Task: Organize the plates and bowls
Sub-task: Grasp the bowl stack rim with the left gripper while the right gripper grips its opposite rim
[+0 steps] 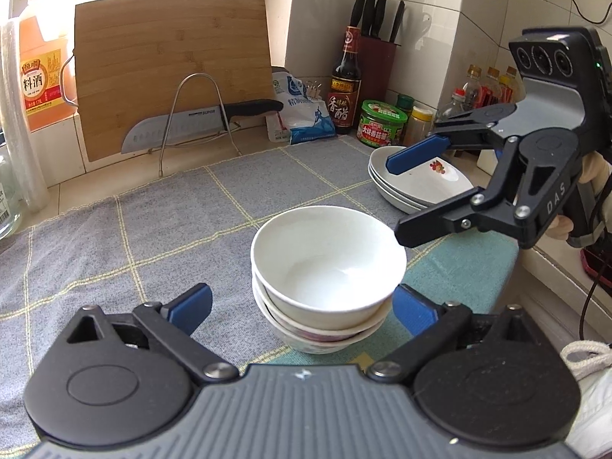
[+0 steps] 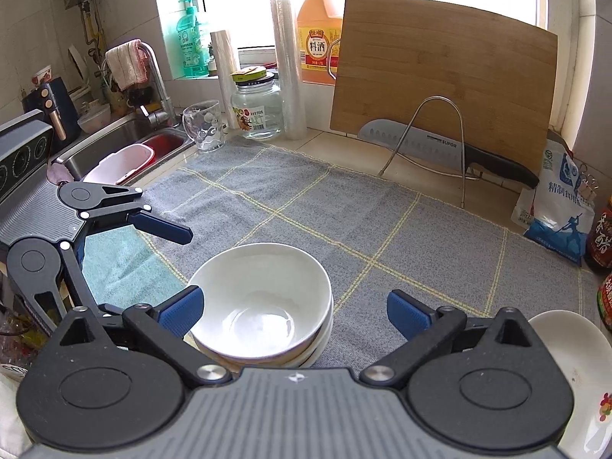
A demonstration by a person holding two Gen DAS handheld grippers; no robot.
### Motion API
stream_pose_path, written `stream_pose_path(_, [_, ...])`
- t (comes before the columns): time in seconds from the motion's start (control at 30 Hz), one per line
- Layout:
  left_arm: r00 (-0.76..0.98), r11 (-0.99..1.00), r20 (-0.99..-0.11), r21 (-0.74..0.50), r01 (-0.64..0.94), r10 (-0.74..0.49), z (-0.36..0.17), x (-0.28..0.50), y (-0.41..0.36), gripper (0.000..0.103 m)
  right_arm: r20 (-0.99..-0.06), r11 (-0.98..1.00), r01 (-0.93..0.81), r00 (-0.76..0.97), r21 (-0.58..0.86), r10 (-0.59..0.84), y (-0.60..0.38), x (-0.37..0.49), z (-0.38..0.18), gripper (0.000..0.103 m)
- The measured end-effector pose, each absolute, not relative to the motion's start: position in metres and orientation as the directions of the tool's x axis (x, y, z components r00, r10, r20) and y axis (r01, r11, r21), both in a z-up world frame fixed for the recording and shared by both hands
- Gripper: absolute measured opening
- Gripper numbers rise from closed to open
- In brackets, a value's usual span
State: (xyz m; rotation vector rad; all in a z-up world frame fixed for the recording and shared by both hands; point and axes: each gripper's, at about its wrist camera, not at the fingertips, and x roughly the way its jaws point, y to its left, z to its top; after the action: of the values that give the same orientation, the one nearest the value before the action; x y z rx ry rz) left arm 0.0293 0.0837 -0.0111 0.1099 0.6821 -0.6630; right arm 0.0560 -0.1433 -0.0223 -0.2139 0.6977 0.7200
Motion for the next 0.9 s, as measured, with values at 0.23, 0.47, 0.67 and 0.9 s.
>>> stream_pose_path(0.23, [0.483, 0.744, -0.697, -0.110, 0.659, -0.530, -0.034, 0.037, 0.090, 0.102, -0.646, 0.768, -0.640, 0.586, 0.001, 0.489, -0.136, 0.039, -0.024, 0.103])
stream_pose_path(0.47, [0.510, 0.690, -0.674, 0.000, 0.723, -0.534, -0.044, 0.030, 0.099, 0.102, -0.670, 0.793, -0.609, 0.594, -0.012, 0.445, -0.127, 0.018, -0.035, 0.103])
stream_pose_path(0.67, [0.472, 0.650, -0.674, -0.015, 0.760, -0.568, -0.049, 0.034, 0.101, 0.102, -0.723, 0.792, -0.609, 0.570, -0.052, 0.391, -0.118, 0.006, -0.055, 0.103])
stream_pose_path(0.9, [0.444, 0.651, -0.698, -0.041, 0.758, -0.561, -0.063, 0.044, 0.098, 0.102, -0.745, 0.767, -0.639, 0.542, -0.065, 0.389, -0.116, 0.021, -0.077, 0.103])
